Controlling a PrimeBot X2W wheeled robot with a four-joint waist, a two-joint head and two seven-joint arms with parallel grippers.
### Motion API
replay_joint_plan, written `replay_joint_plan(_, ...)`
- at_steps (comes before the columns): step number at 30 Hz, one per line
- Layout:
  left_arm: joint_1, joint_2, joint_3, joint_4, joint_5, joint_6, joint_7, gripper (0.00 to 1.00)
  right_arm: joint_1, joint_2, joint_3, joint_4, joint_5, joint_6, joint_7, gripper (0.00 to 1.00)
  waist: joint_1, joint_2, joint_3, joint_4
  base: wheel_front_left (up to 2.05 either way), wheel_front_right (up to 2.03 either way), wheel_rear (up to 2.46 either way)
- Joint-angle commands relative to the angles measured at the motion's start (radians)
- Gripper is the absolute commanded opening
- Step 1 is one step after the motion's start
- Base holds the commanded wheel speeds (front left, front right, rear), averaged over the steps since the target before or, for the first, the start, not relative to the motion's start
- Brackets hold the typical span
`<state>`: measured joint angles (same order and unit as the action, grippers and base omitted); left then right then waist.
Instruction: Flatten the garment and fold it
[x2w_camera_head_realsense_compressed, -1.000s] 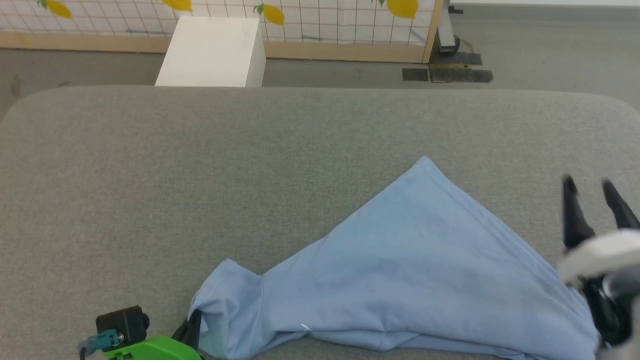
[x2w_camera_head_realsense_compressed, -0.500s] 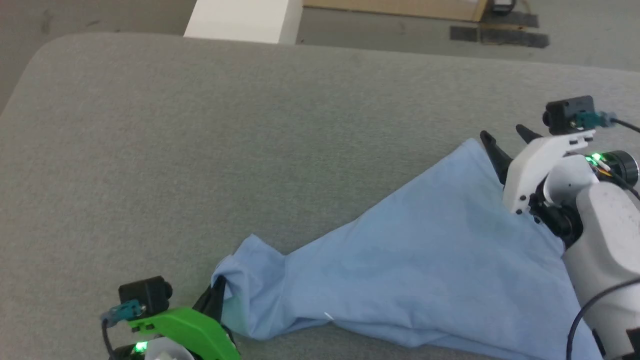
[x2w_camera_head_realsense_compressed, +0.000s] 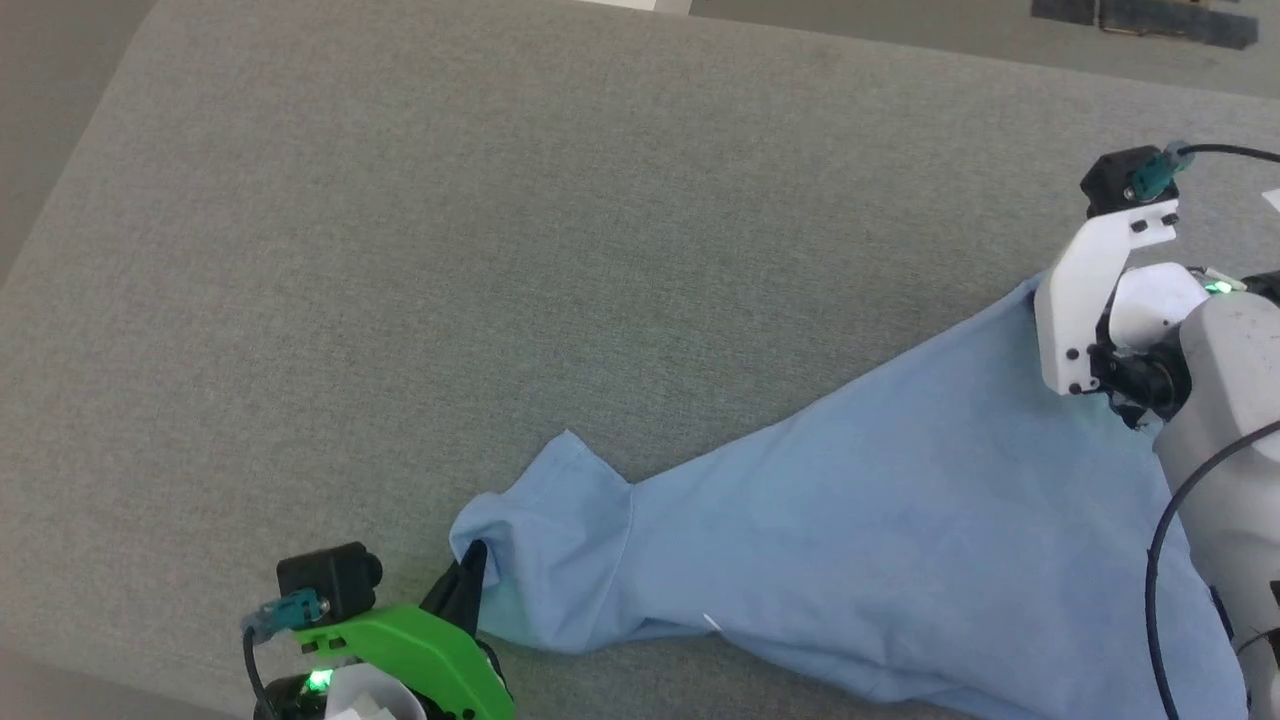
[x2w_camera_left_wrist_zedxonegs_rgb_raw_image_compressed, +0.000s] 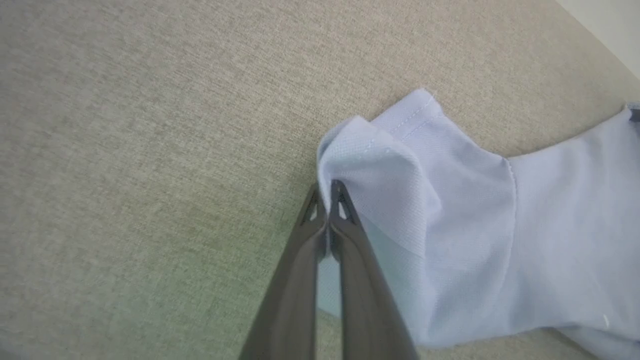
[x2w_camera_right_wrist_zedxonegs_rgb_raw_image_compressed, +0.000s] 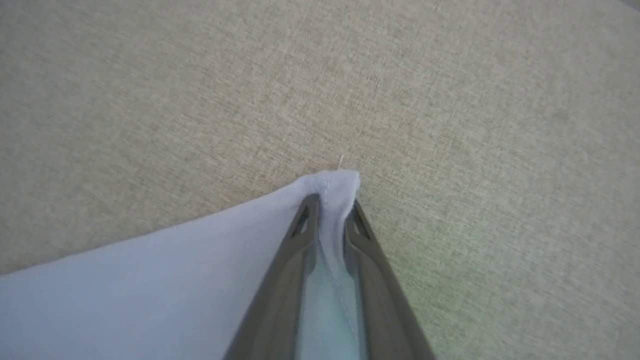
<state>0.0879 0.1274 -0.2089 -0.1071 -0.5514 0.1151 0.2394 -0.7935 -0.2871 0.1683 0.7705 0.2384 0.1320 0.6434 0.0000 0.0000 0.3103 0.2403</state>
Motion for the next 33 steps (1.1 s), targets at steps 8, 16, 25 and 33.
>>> replay_joint_plan(8, 0.007, 0.015, 0.019, 0.008, -0.012, 0.009, -0.007, 0.00, 0.154, 0.030, -0.062, -0.138, 0.042, -0.001, -0.275, 0.00, 0.0000, 0.0000, -0.085, -0.054, 0.00, 0.00, 0.00)
replay_joint_plan(16, 0.075, 0.052, 0.056, -0.025, -0.020, 0.035, 0.010, 0.00, 0.440, 0.076, -0.170, -0.369, 0.092, -0.001, -0.513, 0.00, 0.0000, 0.0000, -0.191, -0.148, 0.00, 0.00, 0.00)
replay_joint_plan(25, 0.097, 0.072, 0.084, -0.056, -0.015, 0.050, -0.010, 0.00, 0.780, 0.178, -0.306, -0.696, 0.093, -0.001, -0.543, 0.00, 0.0000, 0.0000, -0.228, -0.234, 0.00, 0.00, 0.00)
replay_joint_plan(33, -0.035, 0.059, 0.130, -0.060, -0.032, 0.022, -0.116, 0.00, 0.841, 0.202, -0.336, -0.882, 0.063, -0.001, -0.444, 0.00, 0.0000, 0.0000, -0.246, -0.287, 0.00, 0.00, 0.00)
